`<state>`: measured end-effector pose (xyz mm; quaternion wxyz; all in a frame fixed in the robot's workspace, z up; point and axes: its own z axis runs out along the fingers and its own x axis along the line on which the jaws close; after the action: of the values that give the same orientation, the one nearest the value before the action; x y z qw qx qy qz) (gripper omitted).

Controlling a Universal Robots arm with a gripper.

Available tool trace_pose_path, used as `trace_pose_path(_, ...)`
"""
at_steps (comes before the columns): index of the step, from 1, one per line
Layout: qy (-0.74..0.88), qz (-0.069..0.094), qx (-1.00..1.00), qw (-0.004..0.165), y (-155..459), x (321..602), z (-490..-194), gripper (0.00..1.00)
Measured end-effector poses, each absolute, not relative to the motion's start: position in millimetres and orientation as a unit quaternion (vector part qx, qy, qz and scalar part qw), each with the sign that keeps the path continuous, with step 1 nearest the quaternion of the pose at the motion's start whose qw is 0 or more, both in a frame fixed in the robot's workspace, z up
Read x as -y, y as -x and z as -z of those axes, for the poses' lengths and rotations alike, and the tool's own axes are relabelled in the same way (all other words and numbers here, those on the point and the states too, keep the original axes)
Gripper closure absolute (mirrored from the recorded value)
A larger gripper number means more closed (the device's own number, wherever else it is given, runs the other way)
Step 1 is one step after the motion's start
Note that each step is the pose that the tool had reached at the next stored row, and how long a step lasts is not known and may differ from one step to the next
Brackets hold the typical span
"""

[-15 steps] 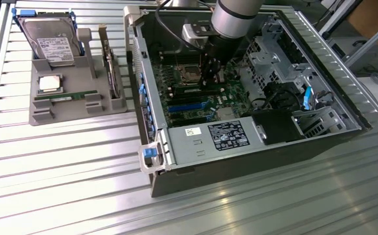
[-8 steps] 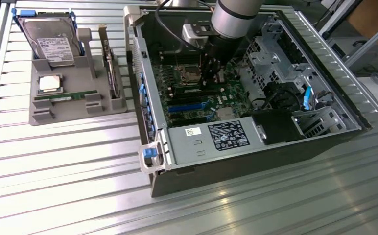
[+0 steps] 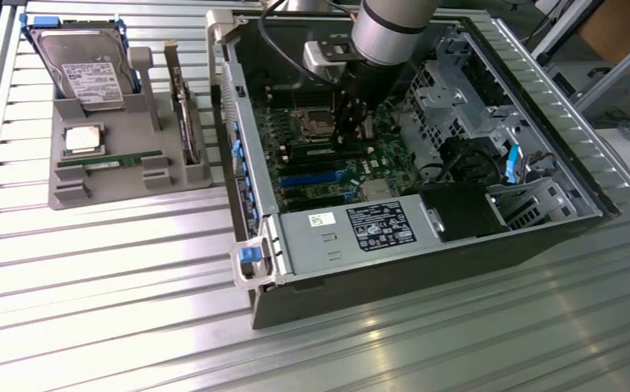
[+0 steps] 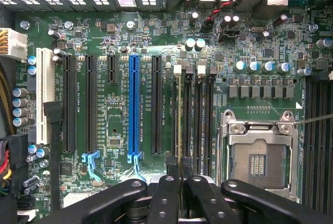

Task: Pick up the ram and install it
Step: 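Insert the ram into the slot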

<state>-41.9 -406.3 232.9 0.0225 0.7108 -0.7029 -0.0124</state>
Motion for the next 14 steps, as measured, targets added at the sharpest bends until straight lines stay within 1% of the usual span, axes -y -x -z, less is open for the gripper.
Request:
trace_pose_path(1, -0.711, 0.012, 0.703, 0.023, 41.9, 406.3, -232.9, 0.87)
trace_pose_path(2, -0.711, 0.012, 0.703, 0.023, 41.9, 406.3, -232.9, 0.8)
trace_pose_path(6, -0.711, 0.012, 0.703, 0.023, 41.9, 406.3, -236.1, 0.8)
trace_pose_path(10, -0.711, 0.012, 0.703, 0.023, 41.9, 404.7, -252.2, 0.8)
trace_pose_path(11, -0.711, 0.012, 0.703, 0.023, 41.9, 404.1, -252.5, 0.82)
trace_pose_path(12, -0.711, 0.012, 0.703, 0.023, 41.9, 403.6, -252.7, 0.89)
trace_pose_path(14, -0.711, 0.012, 0.703, 0.023, 39.1, 403.3, -252.7, 0.9)
